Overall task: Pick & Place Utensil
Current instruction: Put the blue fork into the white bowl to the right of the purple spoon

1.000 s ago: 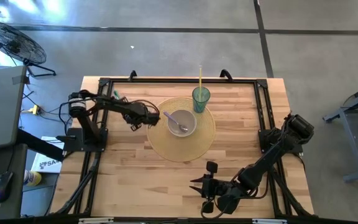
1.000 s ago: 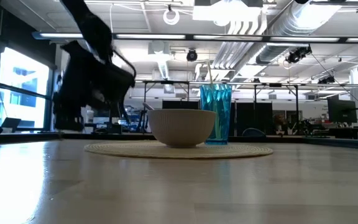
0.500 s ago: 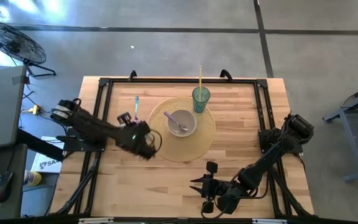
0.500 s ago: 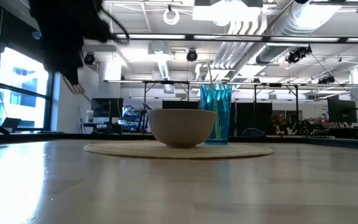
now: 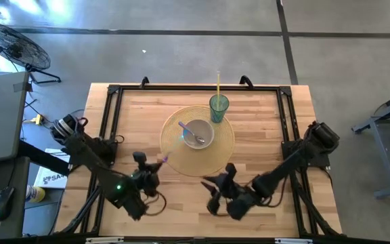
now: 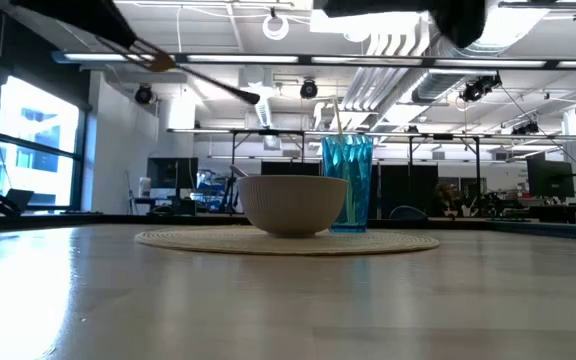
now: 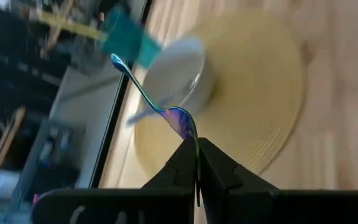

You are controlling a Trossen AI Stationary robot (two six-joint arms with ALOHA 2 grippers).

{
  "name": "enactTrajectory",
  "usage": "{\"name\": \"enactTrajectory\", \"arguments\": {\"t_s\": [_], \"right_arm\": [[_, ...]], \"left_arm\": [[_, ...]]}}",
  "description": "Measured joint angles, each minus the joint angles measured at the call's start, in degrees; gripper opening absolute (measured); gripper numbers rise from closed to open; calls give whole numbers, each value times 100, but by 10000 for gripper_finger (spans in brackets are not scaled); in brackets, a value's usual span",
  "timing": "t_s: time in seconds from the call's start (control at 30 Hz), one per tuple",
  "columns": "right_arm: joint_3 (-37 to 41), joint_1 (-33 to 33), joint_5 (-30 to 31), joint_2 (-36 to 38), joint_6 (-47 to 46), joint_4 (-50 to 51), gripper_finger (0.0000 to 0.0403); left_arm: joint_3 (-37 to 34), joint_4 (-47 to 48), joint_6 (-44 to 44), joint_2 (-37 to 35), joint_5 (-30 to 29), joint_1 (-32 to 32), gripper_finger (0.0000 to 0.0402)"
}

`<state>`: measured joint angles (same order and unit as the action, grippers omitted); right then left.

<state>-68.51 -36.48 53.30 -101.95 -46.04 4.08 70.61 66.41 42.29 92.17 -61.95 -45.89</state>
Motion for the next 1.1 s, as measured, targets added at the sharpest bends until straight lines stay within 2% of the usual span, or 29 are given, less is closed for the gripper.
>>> {"name": "enactTrajectory", "arguments": {"t_s": [0.17, 0.23, 0.37, 0.57, 0.67, 0.8, 1.1], "right_arm": [[0, 564, -149, 0, -822, -40, 106], [2, 780, -381, 4, -1177, -79, 123], [2, 1150, -1063, 7, -1573, -192, 160], [2, 1531, -1259, 7, -1871, -276, 199], [7, 1604, -1581, 7, -1950, -509, 201], [4, 1608, -1610, 7, -1976, -768, 196], [4, 1703, -1169, 7, -2558, -1014, 179]], "left_arm": [[0, -1364, -1201, 221, -400, -123, 0], [0, -1741, -1629, 295, -468, -140, 0], [0, -2006, -2103, 458, -559, -138, 0], [0, -1955, -2352, 634, -691, -132, 0], [0, -1838, -2347, 650, -715, -54, 0], [-2, -1637, -2257, 654, -748, 53, 0], [-2, -1520, -2298, 654, -914, 50, 0]]}}
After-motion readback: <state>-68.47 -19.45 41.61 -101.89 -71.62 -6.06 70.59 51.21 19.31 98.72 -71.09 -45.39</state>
